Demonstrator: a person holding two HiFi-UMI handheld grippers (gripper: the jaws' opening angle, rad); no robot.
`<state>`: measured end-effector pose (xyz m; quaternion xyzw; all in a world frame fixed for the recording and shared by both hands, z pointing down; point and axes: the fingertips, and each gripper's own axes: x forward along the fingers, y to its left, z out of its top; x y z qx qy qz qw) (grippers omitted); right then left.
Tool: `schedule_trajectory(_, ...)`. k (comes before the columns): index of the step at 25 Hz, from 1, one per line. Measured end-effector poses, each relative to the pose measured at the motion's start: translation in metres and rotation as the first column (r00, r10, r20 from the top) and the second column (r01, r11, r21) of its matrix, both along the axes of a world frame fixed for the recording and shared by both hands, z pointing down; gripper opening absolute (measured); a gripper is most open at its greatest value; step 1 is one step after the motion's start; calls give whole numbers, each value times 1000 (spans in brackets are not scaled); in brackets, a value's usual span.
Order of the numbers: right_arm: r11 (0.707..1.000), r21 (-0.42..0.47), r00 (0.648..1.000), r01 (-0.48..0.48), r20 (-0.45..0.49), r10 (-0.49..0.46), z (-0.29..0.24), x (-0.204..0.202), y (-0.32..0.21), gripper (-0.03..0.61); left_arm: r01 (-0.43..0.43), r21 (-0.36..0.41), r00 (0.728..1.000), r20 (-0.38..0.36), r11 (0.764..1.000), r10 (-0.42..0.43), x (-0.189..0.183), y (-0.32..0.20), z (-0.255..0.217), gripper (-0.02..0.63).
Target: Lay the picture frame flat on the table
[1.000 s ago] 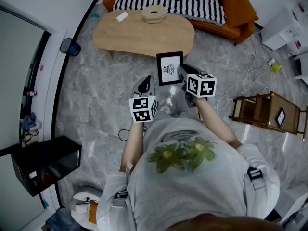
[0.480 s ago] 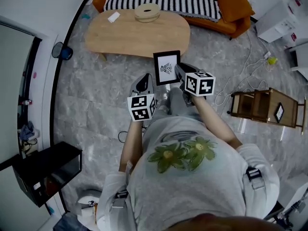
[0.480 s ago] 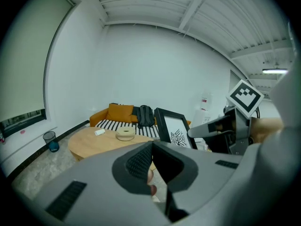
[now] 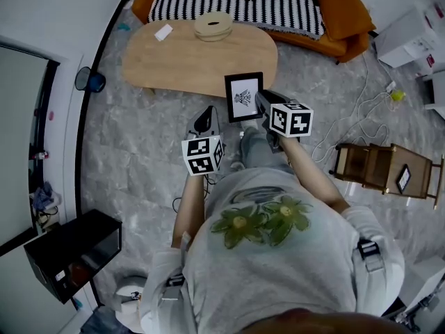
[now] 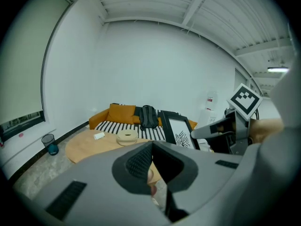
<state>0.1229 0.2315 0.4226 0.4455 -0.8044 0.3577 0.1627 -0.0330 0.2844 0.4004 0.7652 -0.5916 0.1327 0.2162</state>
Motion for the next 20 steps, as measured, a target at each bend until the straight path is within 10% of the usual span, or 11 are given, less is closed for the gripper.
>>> schedule_trajectory(20,999,-13,999,48,12,-48,5,-5,-134,72,19,-11,1000,1,1000,-19,10,-126,5,15)
